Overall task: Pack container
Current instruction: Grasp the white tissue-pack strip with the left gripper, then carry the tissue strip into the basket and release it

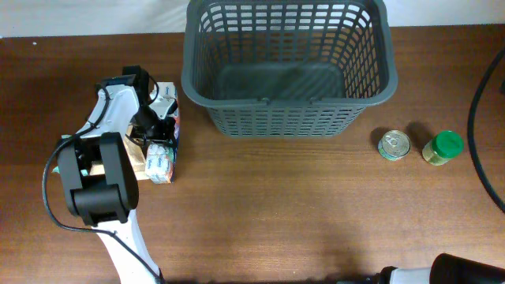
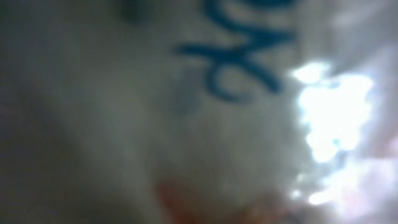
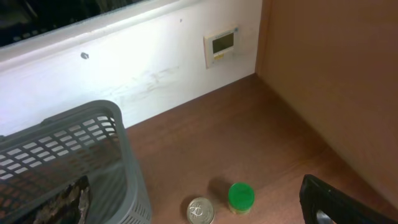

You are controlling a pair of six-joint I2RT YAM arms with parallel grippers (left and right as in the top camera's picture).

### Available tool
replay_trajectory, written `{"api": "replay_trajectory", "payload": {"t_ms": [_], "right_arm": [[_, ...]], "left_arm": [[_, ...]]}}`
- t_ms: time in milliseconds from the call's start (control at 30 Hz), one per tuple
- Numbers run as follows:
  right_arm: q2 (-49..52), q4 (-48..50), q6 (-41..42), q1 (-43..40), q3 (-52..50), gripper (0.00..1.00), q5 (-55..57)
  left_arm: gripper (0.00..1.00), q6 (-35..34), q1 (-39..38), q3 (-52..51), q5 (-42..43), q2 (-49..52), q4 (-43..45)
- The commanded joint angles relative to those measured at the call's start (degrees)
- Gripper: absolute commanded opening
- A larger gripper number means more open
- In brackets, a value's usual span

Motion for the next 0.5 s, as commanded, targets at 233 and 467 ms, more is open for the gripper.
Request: {"api": "replay_trajectory", "payload": {"t_ms": [233, 467], "right_arm": [[3.2, 0.2, 0.4, -0.6, 0.1, 0.99, 0.9], [4.9, 0.2, 0.4, -0.6, 0.1, 0.99, 0.9]], "left_arm": [[0.02, -2.3, -0.2, 18.8, 1.7, -1.2, -15.8], [0.02, -1.6, -0.4, 53.0, 1.7, -6.2, -20.1]]}}
